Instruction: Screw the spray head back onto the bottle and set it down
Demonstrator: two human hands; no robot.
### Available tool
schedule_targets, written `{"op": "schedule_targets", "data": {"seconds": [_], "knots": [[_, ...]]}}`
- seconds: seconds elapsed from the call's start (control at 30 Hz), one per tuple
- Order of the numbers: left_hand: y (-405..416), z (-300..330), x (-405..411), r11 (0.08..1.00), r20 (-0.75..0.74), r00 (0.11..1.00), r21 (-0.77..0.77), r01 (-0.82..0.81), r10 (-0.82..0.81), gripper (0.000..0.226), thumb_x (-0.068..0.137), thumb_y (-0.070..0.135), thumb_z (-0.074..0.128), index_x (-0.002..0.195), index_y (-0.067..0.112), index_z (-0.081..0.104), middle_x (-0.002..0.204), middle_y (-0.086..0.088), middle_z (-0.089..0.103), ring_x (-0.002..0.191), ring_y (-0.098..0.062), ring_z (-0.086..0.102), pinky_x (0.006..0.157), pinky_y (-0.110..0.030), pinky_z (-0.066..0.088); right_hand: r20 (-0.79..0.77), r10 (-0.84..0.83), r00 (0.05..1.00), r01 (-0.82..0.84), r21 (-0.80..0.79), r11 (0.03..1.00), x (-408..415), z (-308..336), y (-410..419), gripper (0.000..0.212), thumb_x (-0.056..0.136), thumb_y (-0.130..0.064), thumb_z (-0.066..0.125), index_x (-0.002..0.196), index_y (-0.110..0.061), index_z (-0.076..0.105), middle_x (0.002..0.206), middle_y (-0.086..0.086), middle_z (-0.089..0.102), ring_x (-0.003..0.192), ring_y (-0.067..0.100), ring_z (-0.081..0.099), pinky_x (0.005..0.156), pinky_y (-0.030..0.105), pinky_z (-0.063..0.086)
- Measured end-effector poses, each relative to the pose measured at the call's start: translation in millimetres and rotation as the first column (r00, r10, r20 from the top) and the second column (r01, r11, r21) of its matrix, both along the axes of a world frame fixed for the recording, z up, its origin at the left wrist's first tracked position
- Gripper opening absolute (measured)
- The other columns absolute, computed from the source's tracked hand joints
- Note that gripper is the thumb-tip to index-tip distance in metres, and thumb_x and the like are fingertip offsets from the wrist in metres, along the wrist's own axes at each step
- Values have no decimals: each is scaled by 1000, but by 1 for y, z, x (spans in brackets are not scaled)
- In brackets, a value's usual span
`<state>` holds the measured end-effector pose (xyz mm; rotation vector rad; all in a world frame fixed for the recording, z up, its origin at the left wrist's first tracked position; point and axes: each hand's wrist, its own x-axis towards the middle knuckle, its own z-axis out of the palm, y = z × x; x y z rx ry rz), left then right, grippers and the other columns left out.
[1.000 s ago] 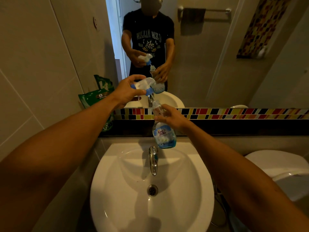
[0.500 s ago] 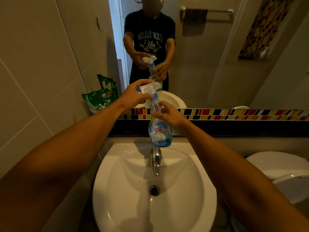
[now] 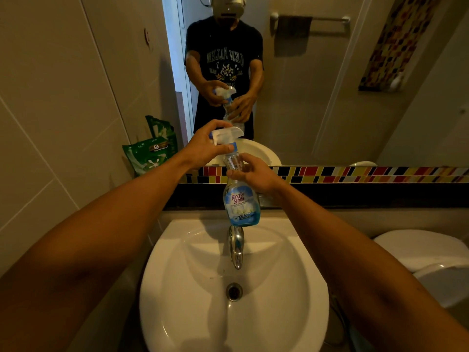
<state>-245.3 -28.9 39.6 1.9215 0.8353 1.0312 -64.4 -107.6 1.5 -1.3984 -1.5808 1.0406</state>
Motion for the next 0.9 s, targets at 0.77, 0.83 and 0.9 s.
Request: {"op": "schedule_targets", "data": {"seconds": [0.77, 0.83, 0.9], "knots": [[1, -11, 8, 997, 153, 987, -70, -38, 49, 52, 79, 23, 82, 125, 22, 58, 112, 10, 60, 96, -2, 60, 67, -10, 51, 9, -5, 1000, 5, -30, 1000, -5, 8, 0, 44, 95, -10, 71, 136, -7, 56, 123, 14, 70, 111, 29, 70, 96, 46, 59], [3, -11, 6, 997, 133, 990, -68, -35, 44, 51, 80, 21, 80, 126, 24, 57, 113, 10, 58, 98, -7, 58, 64, -10, 51, 3, -12, 1000, 12, -31, 999, -5, 8, -1, 44, 96, -10, 71, 136, -6, 55, 124, 16, 70, 111, 30, 69, 98, 47, 58], [4, -10, 4, 996, 119, 993, -85, -7, 17, 51, 83, 16, 77, 129, 25, 56, 115, 8, 56, 100, -11, 58, 63, -11, 52, 6, -22, 1000, 22, -31, 999, -4, 8, 0, 45, 96, -8, 70, 137, -6, 55, 125, 17, 69, 112, 31, 69, 99, 49, 57]]}}
